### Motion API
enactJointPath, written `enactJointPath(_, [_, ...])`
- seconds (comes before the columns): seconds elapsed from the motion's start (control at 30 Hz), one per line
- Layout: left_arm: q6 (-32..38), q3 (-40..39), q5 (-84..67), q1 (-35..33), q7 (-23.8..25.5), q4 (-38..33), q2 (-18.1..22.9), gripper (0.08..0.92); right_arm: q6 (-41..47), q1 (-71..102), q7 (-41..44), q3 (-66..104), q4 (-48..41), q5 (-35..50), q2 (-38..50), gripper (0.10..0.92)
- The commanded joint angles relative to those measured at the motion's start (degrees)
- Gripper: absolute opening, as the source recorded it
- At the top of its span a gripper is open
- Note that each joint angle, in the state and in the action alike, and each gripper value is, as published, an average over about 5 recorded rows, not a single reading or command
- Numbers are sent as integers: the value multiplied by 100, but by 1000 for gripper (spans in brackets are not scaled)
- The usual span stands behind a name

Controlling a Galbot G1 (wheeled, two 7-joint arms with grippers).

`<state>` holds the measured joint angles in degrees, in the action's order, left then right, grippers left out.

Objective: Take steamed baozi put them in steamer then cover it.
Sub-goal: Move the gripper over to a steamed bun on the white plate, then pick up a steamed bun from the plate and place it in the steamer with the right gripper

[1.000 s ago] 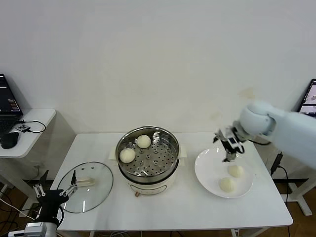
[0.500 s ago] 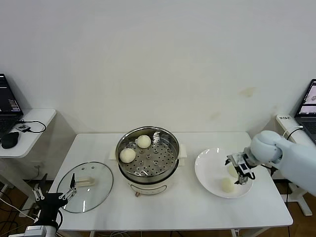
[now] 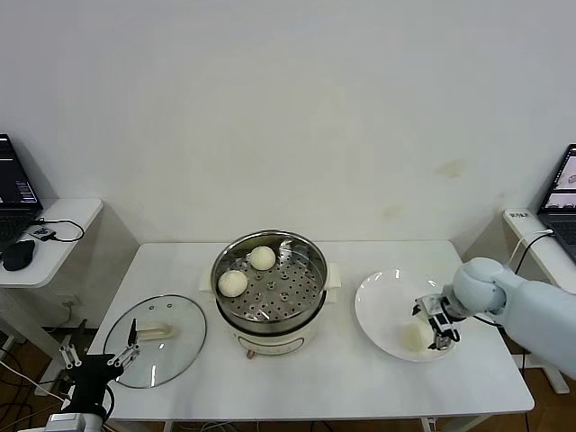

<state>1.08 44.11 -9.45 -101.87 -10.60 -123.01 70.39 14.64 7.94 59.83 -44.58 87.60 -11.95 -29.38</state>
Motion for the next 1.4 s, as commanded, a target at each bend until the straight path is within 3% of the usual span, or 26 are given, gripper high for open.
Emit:
enactJointPath(0.03, [0,-5,0,3,0,6,3,823,27,318,-34,178,-202,-79,-89,809])
enactJointPath(0.73, [6,-16,-4,24,-7,-9,15,823,133,332,-112,239,-363,-58,-312,636])
enactJointPath(1.1, [2,-61,-9,104,-14,-3,5,823,158,-182,-52,118,-157,214,-100,596])
enactJointPath(1.4, [0,-65,-48,180,-21,-10,-44,823,220,-1583,78,-329,128,862,134,585])
